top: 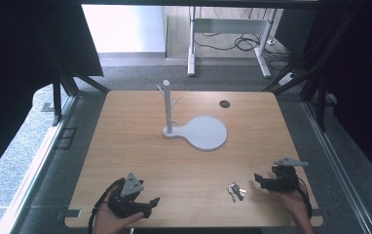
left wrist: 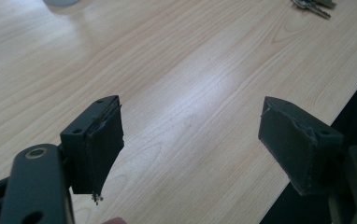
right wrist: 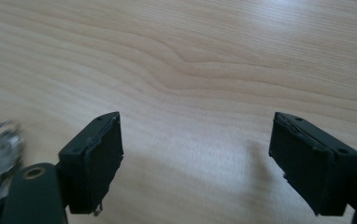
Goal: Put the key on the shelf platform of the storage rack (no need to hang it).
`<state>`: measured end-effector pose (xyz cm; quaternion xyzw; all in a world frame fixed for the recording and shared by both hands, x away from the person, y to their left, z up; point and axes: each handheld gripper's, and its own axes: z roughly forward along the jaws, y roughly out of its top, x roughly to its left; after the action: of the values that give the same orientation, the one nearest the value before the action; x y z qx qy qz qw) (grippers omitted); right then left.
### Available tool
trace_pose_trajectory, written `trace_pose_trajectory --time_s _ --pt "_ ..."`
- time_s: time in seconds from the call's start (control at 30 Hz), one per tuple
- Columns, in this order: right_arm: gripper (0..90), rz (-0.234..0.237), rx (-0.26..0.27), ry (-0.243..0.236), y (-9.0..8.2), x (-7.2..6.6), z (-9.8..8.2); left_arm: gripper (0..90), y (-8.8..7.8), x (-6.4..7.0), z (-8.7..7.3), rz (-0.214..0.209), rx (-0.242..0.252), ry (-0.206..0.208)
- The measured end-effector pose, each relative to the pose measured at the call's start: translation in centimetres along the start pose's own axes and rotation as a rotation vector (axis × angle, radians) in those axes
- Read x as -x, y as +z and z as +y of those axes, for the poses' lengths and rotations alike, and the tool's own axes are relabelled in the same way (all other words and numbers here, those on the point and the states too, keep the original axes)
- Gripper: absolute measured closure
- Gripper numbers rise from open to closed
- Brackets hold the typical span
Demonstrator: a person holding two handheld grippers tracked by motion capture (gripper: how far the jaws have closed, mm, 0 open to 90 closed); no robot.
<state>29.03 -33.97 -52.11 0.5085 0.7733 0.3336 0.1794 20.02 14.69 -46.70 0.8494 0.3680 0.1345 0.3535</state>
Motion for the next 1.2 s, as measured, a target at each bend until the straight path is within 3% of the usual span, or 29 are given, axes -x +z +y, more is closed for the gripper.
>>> trace_pose_trajectory --time_s 0.1,0.47,1.2 --pt "21.1 -0.006 -0.003 -0.03 -0.8 -0.2 -0.3 22.4 0.0 0.3 0.1 -0.006 0.001 0.007" --pt "29.9 0.013 -0.016 -0.042 -2.9 -0.7 -0.4 22.4 -0.7 0.1 0.0 -0.009 0.024 0.004" --pt "34.3 0.056 -0.152 -0.158 -3.8 -3.8 4.2 22.4 -0.8 0.0 -0.1 -0.017 0.028 -0.003"
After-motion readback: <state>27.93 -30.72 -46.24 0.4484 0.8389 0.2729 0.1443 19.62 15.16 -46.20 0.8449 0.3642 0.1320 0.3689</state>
